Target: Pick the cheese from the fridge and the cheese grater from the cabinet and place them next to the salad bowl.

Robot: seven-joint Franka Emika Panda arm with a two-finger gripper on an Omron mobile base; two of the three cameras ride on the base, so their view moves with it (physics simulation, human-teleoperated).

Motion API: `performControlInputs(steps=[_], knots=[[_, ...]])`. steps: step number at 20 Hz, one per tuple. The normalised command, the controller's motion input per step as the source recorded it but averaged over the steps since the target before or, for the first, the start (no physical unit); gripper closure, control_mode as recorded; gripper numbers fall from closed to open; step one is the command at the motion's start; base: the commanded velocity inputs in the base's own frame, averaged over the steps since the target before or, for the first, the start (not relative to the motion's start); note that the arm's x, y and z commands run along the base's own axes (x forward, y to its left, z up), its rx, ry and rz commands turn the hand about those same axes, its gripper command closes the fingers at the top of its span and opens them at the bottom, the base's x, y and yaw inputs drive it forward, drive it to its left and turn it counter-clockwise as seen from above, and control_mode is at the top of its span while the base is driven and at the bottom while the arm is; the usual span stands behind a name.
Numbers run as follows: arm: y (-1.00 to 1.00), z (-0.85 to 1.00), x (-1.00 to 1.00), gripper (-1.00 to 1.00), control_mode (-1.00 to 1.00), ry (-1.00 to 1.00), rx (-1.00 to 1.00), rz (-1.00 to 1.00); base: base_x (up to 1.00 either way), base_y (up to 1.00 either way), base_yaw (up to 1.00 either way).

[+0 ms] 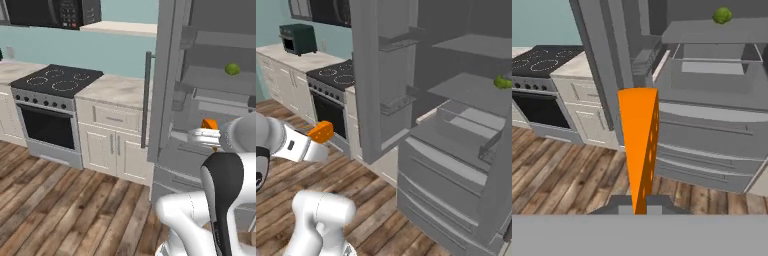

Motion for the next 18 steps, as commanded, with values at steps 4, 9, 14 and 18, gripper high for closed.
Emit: performControlInputs(steps=[4,9,14,18], knots=[[0.0,0.0,0.0,1.0,1.0,0.0,0.0,0.0,-0.52,0.0,0.56],[0.0,0.0,0.0,1.0,1.0,0.0,0.0,0.0,-0.17,0.07,0.59],[0.0,0.0,0.0,1.0,1.0,0.0,0.0,0.0,-0.03,0.08,0.44],[0.0,0.0,0.0,1.0,1.0,0.0,0.0,0.0,0.1,-0.02,0.33]])
